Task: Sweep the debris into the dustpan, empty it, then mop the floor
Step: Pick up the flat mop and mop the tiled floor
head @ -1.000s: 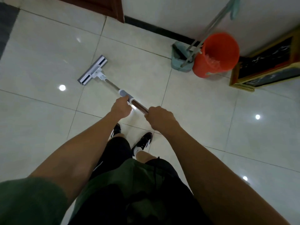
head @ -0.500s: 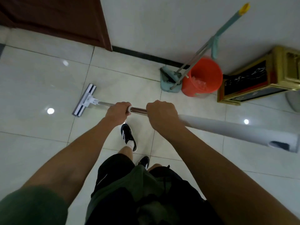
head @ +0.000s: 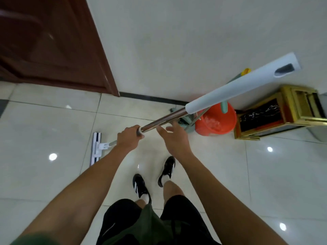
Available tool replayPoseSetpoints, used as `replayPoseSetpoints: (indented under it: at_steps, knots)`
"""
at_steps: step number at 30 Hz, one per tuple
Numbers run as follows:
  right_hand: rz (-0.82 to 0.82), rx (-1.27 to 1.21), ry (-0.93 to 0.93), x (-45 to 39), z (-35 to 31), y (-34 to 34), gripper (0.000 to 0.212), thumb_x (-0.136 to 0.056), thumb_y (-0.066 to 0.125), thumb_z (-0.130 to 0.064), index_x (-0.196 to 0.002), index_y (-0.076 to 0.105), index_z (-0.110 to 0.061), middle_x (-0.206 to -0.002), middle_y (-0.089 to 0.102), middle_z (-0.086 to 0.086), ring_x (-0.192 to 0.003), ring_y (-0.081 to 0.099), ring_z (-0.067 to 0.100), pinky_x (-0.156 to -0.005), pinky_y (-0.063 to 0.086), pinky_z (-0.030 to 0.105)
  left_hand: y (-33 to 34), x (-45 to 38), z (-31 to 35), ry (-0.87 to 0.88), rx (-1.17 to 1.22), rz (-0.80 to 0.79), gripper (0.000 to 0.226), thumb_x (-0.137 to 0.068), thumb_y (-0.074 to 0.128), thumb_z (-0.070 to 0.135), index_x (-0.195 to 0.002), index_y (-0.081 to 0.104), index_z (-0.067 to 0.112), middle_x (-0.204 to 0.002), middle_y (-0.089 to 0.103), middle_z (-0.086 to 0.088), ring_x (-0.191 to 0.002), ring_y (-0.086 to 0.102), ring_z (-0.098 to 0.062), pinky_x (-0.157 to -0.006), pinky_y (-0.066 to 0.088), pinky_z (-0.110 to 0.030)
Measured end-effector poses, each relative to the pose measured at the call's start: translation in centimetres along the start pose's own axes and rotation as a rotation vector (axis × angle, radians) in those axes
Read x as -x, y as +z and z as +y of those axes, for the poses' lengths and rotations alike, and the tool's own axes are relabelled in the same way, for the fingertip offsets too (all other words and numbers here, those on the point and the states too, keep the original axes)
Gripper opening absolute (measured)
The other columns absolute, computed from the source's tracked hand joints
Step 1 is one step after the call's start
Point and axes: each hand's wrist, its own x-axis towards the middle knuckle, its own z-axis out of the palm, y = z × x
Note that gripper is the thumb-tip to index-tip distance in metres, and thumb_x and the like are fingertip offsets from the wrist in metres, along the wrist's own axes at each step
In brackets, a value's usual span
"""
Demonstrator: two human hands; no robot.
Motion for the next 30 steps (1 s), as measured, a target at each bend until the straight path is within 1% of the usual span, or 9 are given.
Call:
replayPoseSetpoints:
  at_steps: [2, 5, 10, 12, 17, 21, 24, 27, 30]
  knots:
    - [0.064, -0.168, -0.035, -1.7, -1.3, 0.2, 0.043, -0.090, 0.067, -0.049, -0.120, 0.061, -0.020, -0.110, 0.068, -0.009, -0.093, 0.066, 0.007, -0.078, 0.056, 0.024, -0.2, -1.0, 0.7, -0.016, -0.022, 0.006, 0.021, -0.094, 0.063, 0.047, -0.102, 0.061, 0.028, -0.095, 0.072, 0.000, -0.089, 0.067, -0.026, -0.083, 0.051, -0.041]
    - [0.117, -0.368, -0.067, -4.2, -3.4, -0.1, 0.024, -0.090, 0.069, -0.040, -0.096, 0.066, -0.017, -0.086, 0.072, -0.002, -0.080, 0.071, 0.014, -0.079, 0.061, 0.040, -0.9, -2.3, 1.7, -0.055, 0.005, 0.054, 0.017, -0.096, 0.064, 0.040, -0.104, 0.061, 0.025, -0.096, 0.072, -0.001, -0.092, 0.068, -0.029, -0.081, 0.049, -0.040]
    - [0.107, -0.333, -0.209, -7.5, -7.7, -1.8, 0.015, -0.093, 0.068, -0.029, -0.094, 0.064, -0.015, -0.079, 0.067, -0.003, -0.064, 0.061, 0.000, -0.060, 0.046, 0.013, -4.0, -4.8, 3.5, -0.126, 0.022, 0.121, 0.020, -0.097, 0.064, 0.035, -0.111, 0.062, 0.022, -0.099, 0.072, -0.005, -0.091, 0.067, -0.030, -0.075, 0.047, -0.036]
    - [0.106, -0.320, -0.276, -8.9, -9.5, -2.8, 0.014, -0.093, 0.067, -0.027, -0.094, 0.063, -0.014, -0.077, 0.065, -0.003, -0.063, 0.060, -0.002, -0.057, 0.043, 0.009, -5.2, -6.0, 4.7, -0.099, -0.021, 0.142, 0.018, -0.098, 0.062, 0.034, -0.110, 0.061, 0.020, -0.098, 0.070, -0.005, -0.089, 0.067, -0.029, -0.070, 0.045, -0.033]
    - [0.081, -0.337, -0.388, -12.8, -14.4, -6.4, 0.014, -0.093, 0.067, -0.029, -0.094, 0.062, -0.016, -0.079, 0.067, -0.003, -0.070, 0.066, 0.010, -0.069, 0.058, 0.029, -8.1, -9.8, 9.3, -0.096, 0.014, 0.232, 0.018, -0.098, 0.061, 0.033, -0.108, 0.060, 0.019, -0.101, 0.068, -0.004, -0.092, 0.068, -0.030, -0.076, 0.053, -0.038]
    - [0.067, -0.334, -0.501, -15.3, -17.3, -9.8, 0.013, -0.094, 0.067, -0.022, -0.090, 0.059, -0.012, -0.058, 0.052, -0.003, -0.051, 0.048, 0.006, -0.055, 0.044, 0.018, -9.7, -12.2, 13.3, -0.091, 0.066, 0.297, 0.016, -0.099, 0.059, 0.030, -0.110, 0.059, 0.017, -0.103, 0.067, -0.005, -0.094, 0.067, -0.030, -0.074, 0.048, -0.036]
    - [0.058, -0.333, -0.545, -16.9, -18.5, -11.5, 0.011, -0.094, 0.067, -0.022, -0.091, 0.060, -0.014, -0.053, 0.052, -0.007, -0.050, 0.046, 0.009, -0.056, 0.044, 0.025, -10.3, -13.9, 15.8, -0.092, 0.115, 0.323, 0.010, -0.099, 0.058, 0.028, -0.103, 0.058, 0.019, -0.093, 0.062, 0.001, -0.090, 0.066, -0.027, -0.070, 0.041, -0.031]
    - [0.055, -0.332, -0.582, -18.1, -19.2, -12.7, 0.009, -0.093, 0.067, -0.023, -0.091, 0.060, -0.018, -0.066, 0.065, 0.006, -0.058, 0.056, 0.020, -0.064, 0.053, 0.043, -10.5, -15.5, 17.6, -0.083, 0.176, 0.326, 0.007, -0.098, 0.058, 0.025, -0.095, 0.054, 0.020, -0.089, 0.065, -0.002, -0.086, 0.067, -0.027, -0.068, 0.046, -0.033]
    - [0.065, -0.306, -0.611, -19.3, -19.7, -13.9, 0.010, -0.093, 0.066, -0.023, -0.087, 0.058, -0.021, -0.070, 0.063, 0.012, -0.059, 0.054, 0.019, -0.066, 0.053, 0.046, -10.8, -17.0, 19.2, -0.068, 0.229, 0.333, 0.006, -0.097, 0.057, 0.022, -0.093, 0.054, 0.019, -0.087, 0.067, -0.003, -0.082, 0.067, -0.026, -0.067, 0.048, -0.034]
